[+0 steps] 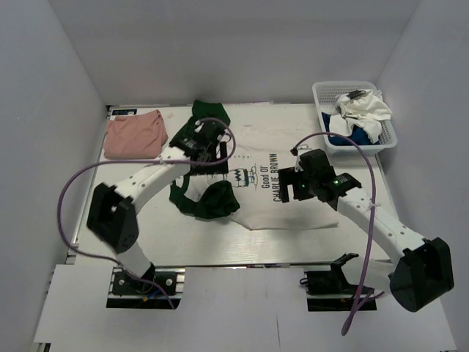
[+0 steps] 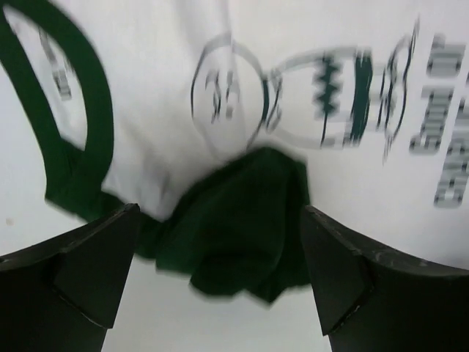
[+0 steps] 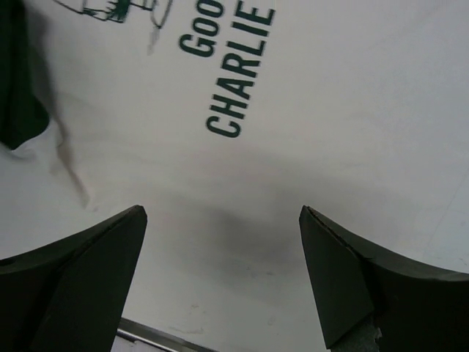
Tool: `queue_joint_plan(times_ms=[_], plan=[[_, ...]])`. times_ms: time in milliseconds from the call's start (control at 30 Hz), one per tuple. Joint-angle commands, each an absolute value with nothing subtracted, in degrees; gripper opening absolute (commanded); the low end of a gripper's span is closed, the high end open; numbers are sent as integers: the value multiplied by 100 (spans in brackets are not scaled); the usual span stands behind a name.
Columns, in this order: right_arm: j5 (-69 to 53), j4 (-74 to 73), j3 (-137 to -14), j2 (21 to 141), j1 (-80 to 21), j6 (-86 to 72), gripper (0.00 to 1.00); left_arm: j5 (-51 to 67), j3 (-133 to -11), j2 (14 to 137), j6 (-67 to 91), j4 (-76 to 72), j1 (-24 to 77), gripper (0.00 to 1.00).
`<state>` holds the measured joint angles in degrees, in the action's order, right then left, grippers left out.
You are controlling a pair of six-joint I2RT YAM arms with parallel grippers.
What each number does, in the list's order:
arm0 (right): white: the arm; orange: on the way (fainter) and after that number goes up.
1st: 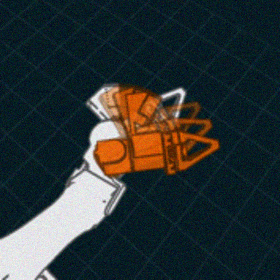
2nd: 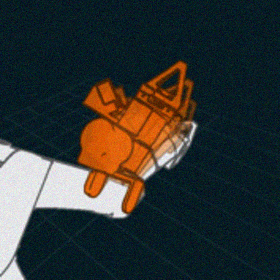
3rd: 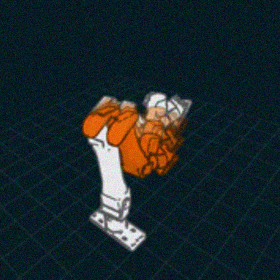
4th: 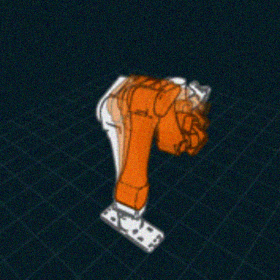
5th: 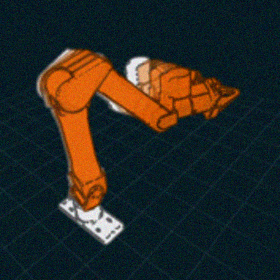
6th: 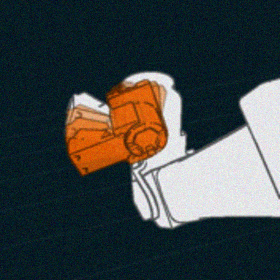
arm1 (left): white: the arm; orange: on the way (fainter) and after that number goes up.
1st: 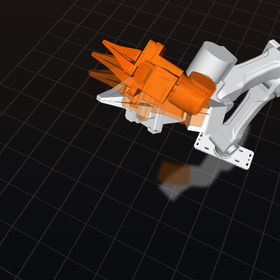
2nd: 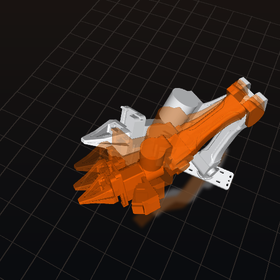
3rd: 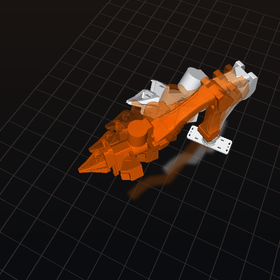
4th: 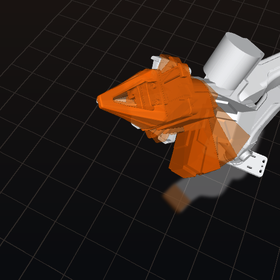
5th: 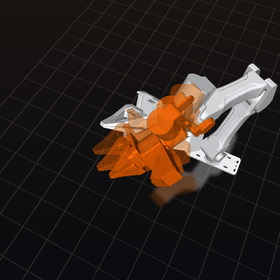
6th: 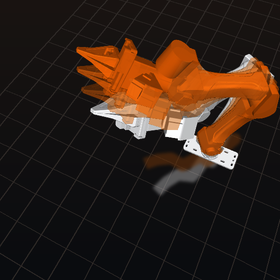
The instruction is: Fold and stack the t-shirts
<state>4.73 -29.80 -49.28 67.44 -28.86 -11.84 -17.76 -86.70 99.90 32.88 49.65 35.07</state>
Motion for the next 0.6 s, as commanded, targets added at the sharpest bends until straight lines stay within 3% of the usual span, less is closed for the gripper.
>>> queue_joint_plan(times_ms=[0, 133, 267, 567], plan=[[-321, -2699, -4966, 6486, -2988, -1169, 90, -997, -7781, 8589, 3251, 4466, 3551, 99], [-1422, -2101, -5158, 6775, -3330, -1318, 90, -343, -7234, 8096, 3488, 4534, 3646, 95], [-1477, -1627, -5317, 7329, -3726, -1887, 87, 296, -6383, 7612, 3604, 3975, 3700, 90], [-1494, -914, -5871, 8674, -4069, -3418, 84, 202, -6090, 8393, 3464, 3560, 3647, 75]])
